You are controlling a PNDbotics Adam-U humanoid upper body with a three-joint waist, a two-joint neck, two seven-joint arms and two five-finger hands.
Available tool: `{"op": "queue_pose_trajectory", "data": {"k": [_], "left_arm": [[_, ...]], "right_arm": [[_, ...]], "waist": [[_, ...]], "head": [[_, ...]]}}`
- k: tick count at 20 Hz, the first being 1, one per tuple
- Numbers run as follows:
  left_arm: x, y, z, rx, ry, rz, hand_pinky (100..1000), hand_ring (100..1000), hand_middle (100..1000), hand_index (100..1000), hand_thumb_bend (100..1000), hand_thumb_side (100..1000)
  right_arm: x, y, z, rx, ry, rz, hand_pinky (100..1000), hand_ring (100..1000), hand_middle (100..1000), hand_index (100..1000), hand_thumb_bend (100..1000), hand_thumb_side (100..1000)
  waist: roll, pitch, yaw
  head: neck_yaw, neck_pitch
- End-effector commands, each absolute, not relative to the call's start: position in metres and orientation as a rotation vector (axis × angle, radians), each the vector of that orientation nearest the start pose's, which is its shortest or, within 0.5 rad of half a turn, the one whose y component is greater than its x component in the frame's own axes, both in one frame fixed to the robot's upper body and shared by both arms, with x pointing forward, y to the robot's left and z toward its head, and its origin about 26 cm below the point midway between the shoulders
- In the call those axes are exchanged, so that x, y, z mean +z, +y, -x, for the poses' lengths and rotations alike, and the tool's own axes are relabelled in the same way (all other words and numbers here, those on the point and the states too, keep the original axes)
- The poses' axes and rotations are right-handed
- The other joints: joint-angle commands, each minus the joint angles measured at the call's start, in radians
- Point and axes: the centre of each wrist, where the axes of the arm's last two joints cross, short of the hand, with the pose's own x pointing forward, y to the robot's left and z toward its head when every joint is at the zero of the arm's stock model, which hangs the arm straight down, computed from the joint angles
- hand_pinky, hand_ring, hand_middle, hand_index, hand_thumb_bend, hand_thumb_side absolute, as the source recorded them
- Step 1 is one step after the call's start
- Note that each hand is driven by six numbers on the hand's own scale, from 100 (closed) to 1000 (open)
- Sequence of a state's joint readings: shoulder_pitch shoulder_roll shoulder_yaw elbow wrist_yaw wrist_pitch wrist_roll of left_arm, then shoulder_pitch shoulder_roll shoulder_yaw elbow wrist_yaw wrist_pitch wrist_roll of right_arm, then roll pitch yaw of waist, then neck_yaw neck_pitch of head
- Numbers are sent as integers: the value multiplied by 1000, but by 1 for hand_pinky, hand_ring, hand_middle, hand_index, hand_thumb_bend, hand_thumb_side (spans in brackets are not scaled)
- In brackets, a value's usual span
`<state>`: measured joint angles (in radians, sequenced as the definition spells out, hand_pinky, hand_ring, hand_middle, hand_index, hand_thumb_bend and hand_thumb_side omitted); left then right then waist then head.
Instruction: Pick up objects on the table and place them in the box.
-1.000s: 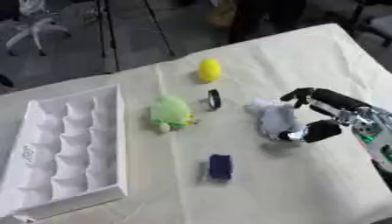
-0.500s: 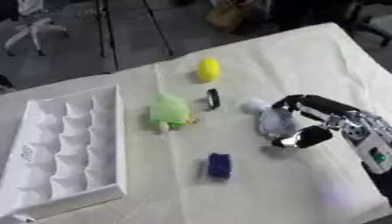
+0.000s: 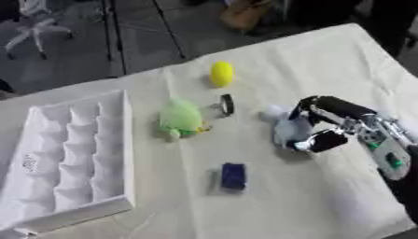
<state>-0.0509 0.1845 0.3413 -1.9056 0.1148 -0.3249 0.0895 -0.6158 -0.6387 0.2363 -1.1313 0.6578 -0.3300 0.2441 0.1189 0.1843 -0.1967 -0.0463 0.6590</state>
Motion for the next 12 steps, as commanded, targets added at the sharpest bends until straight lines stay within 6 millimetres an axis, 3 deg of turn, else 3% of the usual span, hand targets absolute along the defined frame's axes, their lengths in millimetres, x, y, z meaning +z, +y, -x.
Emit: {"op": "queue_pose_trajectory", "data": {"k": [1, 5, 12], "left_arm": [[122, 358, -262, 156, -2324, -416, 1000, 761, 762, 731, 398, 1000], [122, 358, -262, 156, -2325, -416, 1000, 761, 762, 731, 397, 1000], [122, 358, -262, 155, -2324, -416, 1000, 762, 763, 731, 395, 1000]], "right_arm": [[139, -358, -415, 1474, -1521, 807, 322, 320, 403, 508, 341, 386], [138, -360, -415, 1432, -1534, 823, 264, 270, 345, 451, 353, 332], [139, -358, -414, 1416, -1559, 862, 249, 260, 335, 441, 390, 281]], "waist": [[-4, -31, -1], [-5, -31, -4], [-4, -33, -6]], "head": [[0, 0], [0, -2], [-1, -2]]}}
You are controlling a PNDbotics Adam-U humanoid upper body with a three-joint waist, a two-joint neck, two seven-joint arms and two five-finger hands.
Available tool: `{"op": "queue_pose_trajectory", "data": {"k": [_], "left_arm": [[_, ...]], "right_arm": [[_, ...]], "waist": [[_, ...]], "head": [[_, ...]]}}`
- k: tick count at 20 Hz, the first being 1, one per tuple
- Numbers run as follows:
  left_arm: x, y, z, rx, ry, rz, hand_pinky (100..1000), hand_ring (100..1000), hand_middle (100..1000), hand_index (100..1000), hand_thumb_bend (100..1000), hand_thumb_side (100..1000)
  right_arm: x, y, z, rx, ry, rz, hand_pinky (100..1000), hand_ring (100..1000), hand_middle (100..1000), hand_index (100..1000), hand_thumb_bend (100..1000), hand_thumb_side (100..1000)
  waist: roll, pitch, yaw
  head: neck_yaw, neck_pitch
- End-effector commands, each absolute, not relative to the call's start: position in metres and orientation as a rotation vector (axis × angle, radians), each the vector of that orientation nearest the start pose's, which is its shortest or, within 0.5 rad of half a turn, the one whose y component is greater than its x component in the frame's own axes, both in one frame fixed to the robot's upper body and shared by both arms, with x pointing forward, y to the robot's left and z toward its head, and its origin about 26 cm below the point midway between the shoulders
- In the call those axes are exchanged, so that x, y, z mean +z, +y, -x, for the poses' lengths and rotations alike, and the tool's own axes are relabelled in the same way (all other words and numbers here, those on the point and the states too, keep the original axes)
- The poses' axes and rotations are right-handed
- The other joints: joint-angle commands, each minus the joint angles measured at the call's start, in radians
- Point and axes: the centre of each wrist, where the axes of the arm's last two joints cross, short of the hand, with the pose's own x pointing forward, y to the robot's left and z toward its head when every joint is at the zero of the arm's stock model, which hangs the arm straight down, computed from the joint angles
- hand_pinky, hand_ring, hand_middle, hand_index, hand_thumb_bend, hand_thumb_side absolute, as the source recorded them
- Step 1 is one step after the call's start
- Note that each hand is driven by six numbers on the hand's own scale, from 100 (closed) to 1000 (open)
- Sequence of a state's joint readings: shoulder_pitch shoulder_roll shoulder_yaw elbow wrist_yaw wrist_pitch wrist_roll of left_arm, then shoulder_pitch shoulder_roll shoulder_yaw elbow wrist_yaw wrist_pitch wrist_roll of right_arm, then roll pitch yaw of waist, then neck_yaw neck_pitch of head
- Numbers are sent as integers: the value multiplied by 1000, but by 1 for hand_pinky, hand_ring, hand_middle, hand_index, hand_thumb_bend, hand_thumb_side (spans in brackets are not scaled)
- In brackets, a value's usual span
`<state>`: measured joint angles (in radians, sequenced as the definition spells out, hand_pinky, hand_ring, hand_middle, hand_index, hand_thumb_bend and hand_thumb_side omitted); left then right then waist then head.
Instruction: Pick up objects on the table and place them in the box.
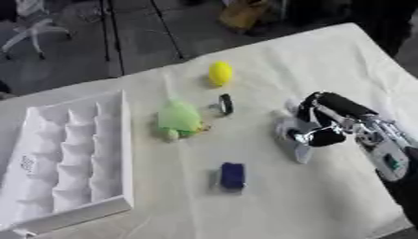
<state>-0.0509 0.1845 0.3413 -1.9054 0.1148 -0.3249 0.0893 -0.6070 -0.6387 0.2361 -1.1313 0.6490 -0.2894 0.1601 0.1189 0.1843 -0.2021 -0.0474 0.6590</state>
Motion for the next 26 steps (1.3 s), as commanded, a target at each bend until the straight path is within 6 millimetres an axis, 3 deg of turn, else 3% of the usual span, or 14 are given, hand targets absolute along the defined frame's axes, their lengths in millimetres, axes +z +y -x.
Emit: {"op": "queue_pose_trajectory", "data": {"k": [1, 5, 11, 13, 14, 17, 26], "left_arm": [[122, 358, -262, 156, -2324, -416, 1000, 762, 763, 731, 395, 1000], [122, 358, -262, 154, -2325, -415, 1000, 762, 763, 731, 395, 1000], [122, 358, -262, 153, -2326, -415, 1000, 763, 764, 732, 395, 1000], [123, 358, -262, 152, -2325, -415, 1000, 764, 764, 732, 394, 1000], [123, 358, -262, 152, -2326, -415, 1000, 764, 764, 733, 394, 1000], [123, 358, -262, 152, -2327, -416, 1000, 764, 764, 733, 395, 1000], [124, 358, -262, 146, -2330, -414, 1000, 765, 764, 734, 395, 1000]], "right_arm": [[139, -358, -414, 1420, -1561, 867, 239, 252, 332, 435, 401, 265], [141, -356, -413, 1410, -1586, 884, 230, 243, 327, 428, 430, 228], [161, -346, -411, 1428, -1675, 928, 263, 273, 331, 428, 448, 160], [167, -341, -410, 1457, -1687, 947, 283, 292, 341, 436, 418, 112], [170, -339, -409, 1471, -1694, 954, 295, 304, 343, 436, 347, 100], [176, -334, -407, 1493, -1707, 968, 305, 314, 340, 432, 282, 100], [210, -312, -399, 1531, -1833, 1002, 307, 320, 334, 425, 265, 100]], "waist": [[-4, -33, 0], [-4, -33, 0], [-7, -33, -1], [-7, -33, -1], [-8, -33, 0], [-9, -33, 0], [-13, -34, 5]], "head": [[0, -2], [0, -2], [-1, -1], [-2, -1], [-2, -1], [-2, -1], [-8, -2]]}}
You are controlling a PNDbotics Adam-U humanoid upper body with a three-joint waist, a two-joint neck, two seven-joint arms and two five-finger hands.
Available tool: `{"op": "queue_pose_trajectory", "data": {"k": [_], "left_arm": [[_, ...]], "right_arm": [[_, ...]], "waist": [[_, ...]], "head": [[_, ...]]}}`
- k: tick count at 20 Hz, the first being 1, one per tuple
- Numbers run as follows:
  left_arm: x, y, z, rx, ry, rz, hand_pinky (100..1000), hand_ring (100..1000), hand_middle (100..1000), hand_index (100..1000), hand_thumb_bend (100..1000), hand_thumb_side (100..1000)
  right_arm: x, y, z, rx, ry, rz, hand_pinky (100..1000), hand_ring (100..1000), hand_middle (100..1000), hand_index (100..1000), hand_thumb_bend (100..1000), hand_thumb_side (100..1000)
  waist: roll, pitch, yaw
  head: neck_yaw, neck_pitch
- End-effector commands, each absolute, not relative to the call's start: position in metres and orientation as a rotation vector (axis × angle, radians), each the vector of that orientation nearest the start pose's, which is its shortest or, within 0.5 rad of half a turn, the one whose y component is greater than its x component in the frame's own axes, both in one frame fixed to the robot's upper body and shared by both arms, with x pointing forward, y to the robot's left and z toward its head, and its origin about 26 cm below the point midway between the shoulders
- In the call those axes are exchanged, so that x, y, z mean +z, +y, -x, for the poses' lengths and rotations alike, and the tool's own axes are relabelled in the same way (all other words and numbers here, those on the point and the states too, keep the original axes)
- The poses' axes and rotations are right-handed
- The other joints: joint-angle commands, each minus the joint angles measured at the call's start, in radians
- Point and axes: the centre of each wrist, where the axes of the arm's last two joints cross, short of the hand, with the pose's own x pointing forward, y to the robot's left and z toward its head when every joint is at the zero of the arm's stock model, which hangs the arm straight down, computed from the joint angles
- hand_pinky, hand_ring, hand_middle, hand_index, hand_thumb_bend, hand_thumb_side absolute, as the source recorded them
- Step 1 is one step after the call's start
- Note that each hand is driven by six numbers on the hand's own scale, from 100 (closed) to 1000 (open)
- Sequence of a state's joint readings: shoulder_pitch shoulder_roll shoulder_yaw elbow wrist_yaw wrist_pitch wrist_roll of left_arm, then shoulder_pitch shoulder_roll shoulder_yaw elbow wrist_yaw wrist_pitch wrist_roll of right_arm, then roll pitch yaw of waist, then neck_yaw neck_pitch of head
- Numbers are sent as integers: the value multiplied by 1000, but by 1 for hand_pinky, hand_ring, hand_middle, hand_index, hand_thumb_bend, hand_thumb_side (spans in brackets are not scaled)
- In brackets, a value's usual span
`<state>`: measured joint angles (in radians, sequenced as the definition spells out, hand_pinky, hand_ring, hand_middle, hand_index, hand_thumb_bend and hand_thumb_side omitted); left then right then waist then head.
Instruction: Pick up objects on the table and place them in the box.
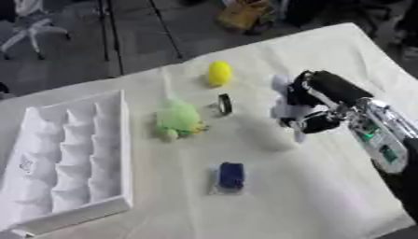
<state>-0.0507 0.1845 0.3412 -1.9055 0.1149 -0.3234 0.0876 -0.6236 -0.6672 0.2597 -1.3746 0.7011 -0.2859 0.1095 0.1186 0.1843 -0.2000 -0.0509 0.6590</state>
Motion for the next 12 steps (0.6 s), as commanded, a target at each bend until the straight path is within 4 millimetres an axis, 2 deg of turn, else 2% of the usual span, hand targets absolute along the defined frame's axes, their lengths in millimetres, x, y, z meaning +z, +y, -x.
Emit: {"op": "queue_pose_trajectory", "data": {"k": [1, 12], "left_arm": [[124, 357, -262, 145, -2331, -413, 1000, 765, 764, 734, 395, 1000], [130, 354, -265, 123, -2348, -391, 1000, 767, 765, 735, 396, 1000]], "right_arm": [[214, -309, -398, 1531, -1848, 1005, 307, 320, 334, 425, 265, 100], [250, -282, -391, 1525, -1996, 968, 307, 323, 336, 425, 248, 100]], "waist": [[-14, -34, 4], [-29, -30, 38]], "head": [[-5, -2], [-51, -17]]}}
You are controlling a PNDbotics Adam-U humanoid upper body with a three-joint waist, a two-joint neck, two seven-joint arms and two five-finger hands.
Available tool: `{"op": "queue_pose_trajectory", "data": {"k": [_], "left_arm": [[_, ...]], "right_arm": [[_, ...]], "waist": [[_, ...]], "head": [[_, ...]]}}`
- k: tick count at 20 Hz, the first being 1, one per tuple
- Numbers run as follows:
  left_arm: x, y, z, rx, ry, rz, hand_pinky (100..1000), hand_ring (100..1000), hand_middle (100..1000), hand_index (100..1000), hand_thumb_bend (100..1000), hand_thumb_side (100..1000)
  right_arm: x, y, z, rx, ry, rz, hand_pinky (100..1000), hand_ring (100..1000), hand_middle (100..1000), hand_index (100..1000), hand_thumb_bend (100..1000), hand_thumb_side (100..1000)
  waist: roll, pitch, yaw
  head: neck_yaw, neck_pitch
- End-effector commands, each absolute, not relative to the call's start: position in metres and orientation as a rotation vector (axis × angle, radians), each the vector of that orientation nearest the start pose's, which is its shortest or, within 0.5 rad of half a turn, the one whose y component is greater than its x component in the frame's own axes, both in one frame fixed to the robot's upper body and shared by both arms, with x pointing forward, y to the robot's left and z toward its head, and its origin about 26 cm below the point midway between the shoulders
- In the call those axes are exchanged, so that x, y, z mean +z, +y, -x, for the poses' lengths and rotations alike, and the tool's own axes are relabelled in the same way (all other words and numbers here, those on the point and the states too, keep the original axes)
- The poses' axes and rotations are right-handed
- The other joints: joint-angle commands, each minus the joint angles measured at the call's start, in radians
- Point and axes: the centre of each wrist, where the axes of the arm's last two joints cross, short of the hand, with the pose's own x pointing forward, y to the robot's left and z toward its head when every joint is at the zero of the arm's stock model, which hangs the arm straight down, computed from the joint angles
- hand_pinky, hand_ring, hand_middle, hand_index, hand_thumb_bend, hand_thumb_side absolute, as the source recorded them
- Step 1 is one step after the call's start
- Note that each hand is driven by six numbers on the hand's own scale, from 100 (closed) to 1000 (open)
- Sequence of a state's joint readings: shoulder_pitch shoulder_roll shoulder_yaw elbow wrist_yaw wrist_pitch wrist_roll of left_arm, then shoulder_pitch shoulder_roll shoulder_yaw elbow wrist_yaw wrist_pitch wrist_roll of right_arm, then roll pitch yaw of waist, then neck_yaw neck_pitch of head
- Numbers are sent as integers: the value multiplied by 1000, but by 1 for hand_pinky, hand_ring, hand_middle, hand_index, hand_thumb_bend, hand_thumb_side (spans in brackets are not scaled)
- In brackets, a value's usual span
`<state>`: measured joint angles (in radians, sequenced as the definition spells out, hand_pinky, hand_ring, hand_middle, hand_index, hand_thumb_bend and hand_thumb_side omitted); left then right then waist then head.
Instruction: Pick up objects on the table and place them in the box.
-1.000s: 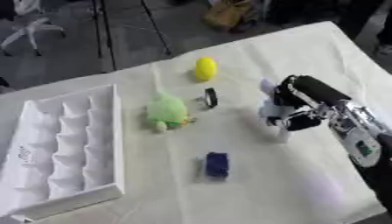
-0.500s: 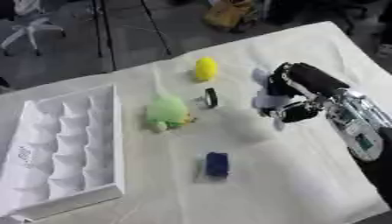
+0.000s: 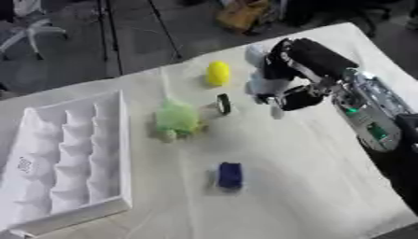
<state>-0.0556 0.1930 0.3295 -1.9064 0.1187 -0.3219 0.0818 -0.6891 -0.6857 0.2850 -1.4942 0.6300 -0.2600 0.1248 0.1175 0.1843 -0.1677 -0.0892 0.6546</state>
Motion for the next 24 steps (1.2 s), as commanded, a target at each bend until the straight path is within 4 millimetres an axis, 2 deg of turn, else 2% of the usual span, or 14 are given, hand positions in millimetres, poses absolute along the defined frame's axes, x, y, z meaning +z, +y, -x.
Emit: {"op": "queue_pose_trajectory", "data": {"k": [1, 12, 15, 24], "left_arm": [[130, 353, -266, 119, -2351, -385, 1000, 767, 765, 735, 396, 1000], [159, 333, -278, 83, -2467, -296, 996, 769, 772, 746, 416, 975], [168, 329, -277, 98, -2508, -311, 987, 766, 773, 750, 424, 960], [178, 308, -287, 127, -2597, -223, 963, 767, 777, 760, 447, 929]], "right_arm": [[254, -280, -391, -2024, 2663, -1285, 307, 323, 336, 425, 248, 100], [271, -269, -397, -1933, 2745, -1247, 311, 326, 340, 432, 233, 100], [273, -268, -398, -1915, 2773, -1232, 314, 327, 343, 435, 230, 100], [261, -259, -408, -1968, 2835, -1137, 319, 327, 346, 442, 223, 100]], "waist": [[-29, -29, 12], [-53, -32, 114], [-66, -40, 165], [-79, -69, 304]], "head": [[-18, -14], [-62, -34], [-76, -36], [-135, -43]]}}
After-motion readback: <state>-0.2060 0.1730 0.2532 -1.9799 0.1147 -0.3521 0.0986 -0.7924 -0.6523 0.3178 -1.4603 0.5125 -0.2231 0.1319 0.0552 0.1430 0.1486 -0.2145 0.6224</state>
